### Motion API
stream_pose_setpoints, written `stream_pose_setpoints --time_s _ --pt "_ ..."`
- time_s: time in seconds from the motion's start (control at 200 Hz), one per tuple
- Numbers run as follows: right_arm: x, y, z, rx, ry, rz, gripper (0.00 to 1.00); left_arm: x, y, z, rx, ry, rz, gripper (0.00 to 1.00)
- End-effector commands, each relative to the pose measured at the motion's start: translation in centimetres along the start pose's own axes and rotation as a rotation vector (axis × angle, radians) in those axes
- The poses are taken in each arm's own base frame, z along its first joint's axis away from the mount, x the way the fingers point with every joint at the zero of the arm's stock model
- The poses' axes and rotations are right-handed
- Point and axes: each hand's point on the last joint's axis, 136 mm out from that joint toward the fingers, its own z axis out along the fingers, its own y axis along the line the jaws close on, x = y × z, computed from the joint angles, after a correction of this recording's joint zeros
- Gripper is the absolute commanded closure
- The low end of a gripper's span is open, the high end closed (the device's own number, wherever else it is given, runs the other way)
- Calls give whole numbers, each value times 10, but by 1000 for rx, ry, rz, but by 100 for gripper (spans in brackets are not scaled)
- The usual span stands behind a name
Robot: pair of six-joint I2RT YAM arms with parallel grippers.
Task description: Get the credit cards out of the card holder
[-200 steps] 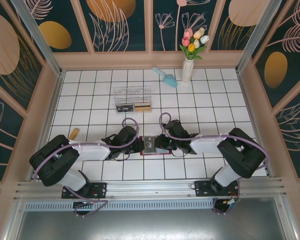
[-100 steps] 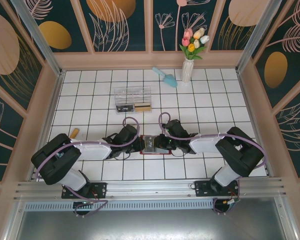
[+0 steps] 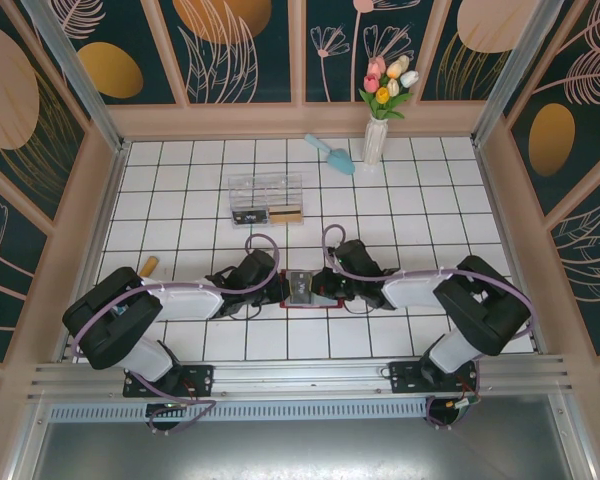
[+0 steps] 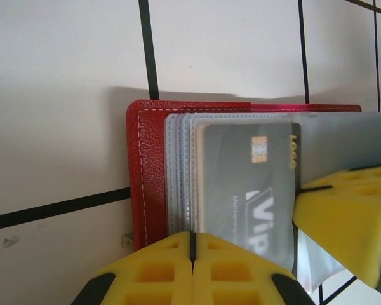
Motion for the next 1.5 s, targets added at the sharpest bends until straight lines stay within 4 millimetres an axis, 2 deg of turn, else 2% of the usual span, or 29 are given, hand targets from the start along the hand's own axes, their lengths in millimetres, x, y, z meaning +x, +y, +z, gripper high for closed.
stream_pose_setpoints --time_s 0.0,0.45,0.525,0.576,0.631,0.771,1.496 --pt "-3 6 -13 -44 -28 1 100 20 36 3 -148 59 -20 96" --pt "-7 -10 -35 -11 -66 4 100 19 35 4 -147 57 -19 96" --pt "-5 -10 -32 -13 -49 -2 100 19 33 5 -140 59 -15 96" --pt "-4 -10 -28 -22 -35 -6 96 18 32 5 -135 60 -13 96" --pt "-3 -10 -25 -31 -27 -2 86 19 32 5 -135 61 -12 96" --pt "-2 -14 -17 -27 -12 5 81 19 32 5 -135 64 -12 96" --pt "-3 7 -3 -127 20 18 84 22 29 8 -116 78 -14 96"
